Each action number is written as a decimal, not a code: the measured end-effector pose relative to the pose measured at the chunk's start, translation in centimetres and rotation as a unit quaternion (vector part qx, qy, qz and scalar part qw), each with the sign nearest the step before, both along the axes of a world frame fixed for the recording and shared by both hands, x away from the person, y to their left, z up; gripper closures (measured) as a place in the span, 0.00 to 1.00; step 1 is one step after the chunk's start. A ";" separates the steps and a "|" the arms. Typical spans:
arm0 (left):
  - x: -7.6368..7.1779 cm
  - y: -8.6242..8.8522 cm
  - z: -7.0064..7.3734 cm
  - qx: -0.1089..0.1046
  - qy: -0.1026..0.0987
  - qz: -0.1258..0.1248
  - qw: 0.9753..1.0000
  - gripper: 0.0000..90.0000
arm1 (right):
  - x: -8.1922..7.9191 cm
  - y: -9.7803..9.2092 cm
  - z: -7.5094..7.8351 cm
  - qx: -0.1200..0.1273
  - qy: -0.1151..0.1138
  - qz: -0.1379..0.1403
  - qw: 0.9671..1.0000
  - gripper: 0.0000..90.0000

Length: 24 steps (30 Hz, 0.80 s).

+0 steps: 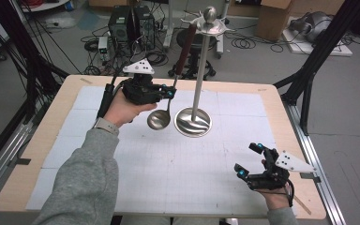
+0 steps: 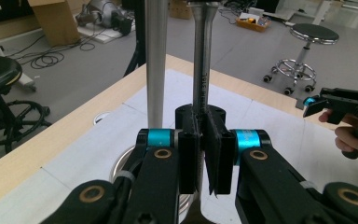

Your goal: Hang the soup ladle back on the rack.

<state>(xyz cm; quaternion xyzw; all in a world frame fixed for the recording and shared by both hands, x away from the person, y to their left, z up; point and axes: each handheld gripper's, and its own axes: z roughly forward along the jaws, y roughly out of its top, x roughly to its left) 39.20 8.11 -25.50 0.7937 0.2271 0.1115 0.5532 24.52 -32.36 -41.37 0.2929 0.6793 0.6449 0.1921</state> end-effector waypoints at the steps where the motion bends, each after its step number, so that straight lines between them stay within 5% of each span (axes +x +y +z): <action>1: 0.0 -0.1 0.0 0.000 0.000 -0.001 1.000 0.94 | 0.0 0.0 0.0 0.000 0.000 0.000 1.000 0.01; 24: 0.9 -2.4 -0.6 0.025 0.012 0.024 0.999 0.93 | 0.0 -0.1 0.0 0.001 0.002 0.001 1.000 0.01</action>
